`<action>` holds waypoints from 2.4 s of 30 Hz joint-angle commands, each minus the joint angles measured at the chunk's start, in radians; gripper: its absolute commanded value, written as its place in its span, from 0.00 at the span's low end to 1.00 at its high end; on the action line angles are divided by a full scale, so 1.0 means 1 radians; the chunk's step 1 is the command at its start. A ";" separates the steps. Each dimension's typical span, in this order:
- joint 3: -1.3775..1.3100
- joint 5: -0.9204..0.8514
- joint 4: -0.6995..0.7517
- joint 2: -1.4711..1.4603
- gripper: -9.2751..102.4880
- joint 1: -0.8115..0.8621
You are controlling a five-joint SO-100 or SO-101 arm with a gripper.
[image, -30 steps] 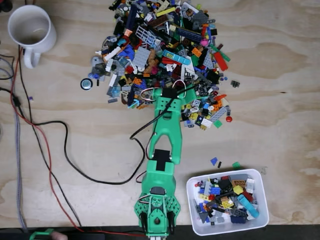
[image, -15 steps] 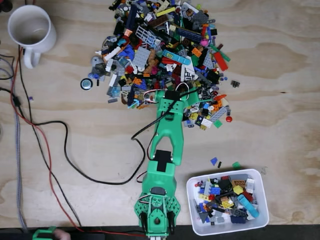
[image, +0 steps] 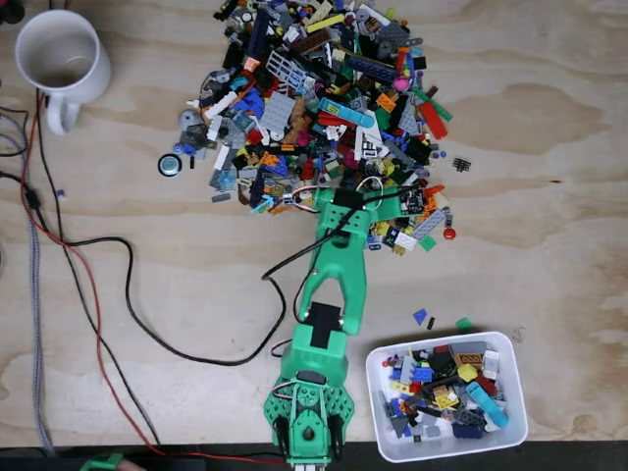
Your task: Find the closest Lego and put it in the bin.
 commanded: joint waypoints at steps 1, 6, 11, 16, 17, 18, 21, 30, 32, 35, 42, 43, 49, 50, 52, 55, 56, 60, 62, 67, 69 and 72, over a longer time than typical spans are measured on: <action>0.023 0.008 -0.034 0.066 0.25 0.018; 0.017 -0.005 -0.026 0.066 0.22 -0.011; 0.015 -0.018 -0.028 0.057 0.18 -0.026; 0.014 -0.021 -0.025 0.061 0.17 -0.028; 0.005 -0.023 -0.014 0.063 0.17 -0.029; -0.008 -0.023 -0.005 0.067 0.17 -0.031; -0.092 -0.032 0.063 0.069 0.17 -0.032; -0.304 -0.061 0.256 0.086 0.17 -0.018; -0.310 -0.075 0.281 0.104 0.17 0.000; -0.310 -0.092 0.318 0.127 0.17 0.040; -0.319 -0.120 0.411 0.212 0.18 0.138; -0.327 -0.127 0.426 0.224 0.18 0.153; -0.356 -0.164 0.534 0.360 0.18 0.244; -0.354 -0.167 0.554 0.388 0.18 0.261; -0.350 -0.176 0.598 0.439 0.17 0.291; -0.322 -0.198 0.652 0.541 0.17 0.357; -0.311 -0.209 0.666 0.577 0.17 0.387; -0.238 -0.276 0.715 0.712 0.18 0.517; -0.195 -0.321 0.724 0.775 0.18 0.601; -0.081 -0.489 0.716 0.884 0.17 0.868; -0.028 -0.557 0.701 0.917 0.17 0.971; 0.049 -0.652 0.678 0.950 0.17 1.106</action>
